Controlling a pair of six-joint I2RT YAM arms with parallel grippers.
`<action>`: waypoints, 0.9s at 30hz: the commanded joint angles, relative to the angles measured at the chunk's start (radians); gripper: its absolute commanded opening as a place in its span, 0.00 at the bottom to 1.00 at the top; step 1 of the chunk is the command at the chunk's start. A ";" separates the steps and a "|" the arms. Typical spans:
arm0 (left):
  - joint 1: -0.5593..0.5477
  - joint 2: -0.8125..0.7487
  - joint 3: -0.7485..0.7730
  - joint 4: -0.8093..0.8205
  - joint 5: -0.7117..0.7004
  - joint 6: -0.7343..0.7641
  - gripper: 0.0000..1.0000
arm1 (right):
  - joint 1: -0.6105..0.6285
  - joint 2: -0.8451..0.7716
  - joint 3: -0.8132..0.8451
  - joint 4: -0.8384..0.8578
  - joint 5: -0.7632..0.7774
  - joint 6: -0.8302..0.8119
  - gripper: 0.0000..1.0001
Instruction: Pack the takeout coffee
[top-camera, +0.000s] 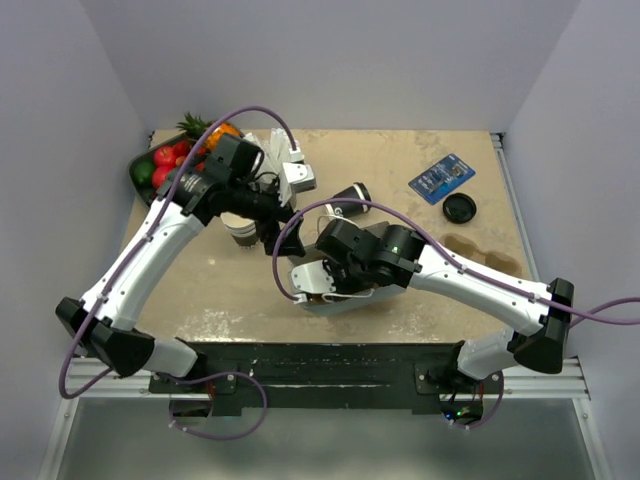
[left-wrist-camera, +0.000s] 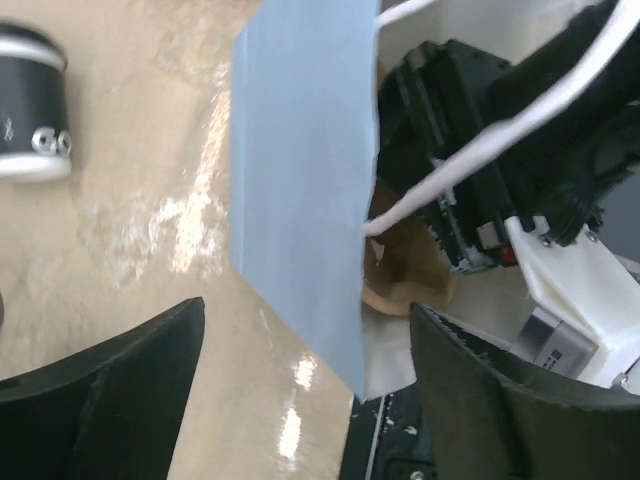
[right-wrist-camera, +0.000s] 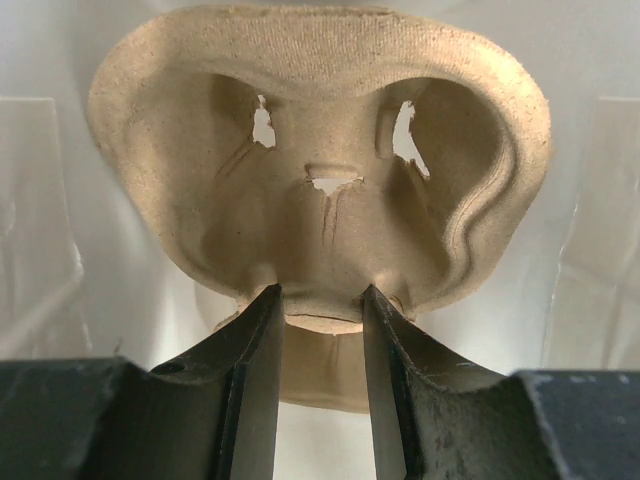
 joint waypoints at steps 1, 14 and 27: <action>0.026 -0.125 -0.101 0.057 -0.150 -0.215 0.94 | -0.004 -0.013 -0.009 0.043 -0.019 0.042 0.00; 0.105 -0.123 -0.201 0.041 0.123 -0.344 0.99 | -0.028 -0.011 0.001 0.075 -0.015 0.099 0.00; 0.105 -0.096 -0.238 0.021 0.124 -0.333 0.75 | -0.045 -0.016 -0.006 0.083 -0.010 0.117 0.00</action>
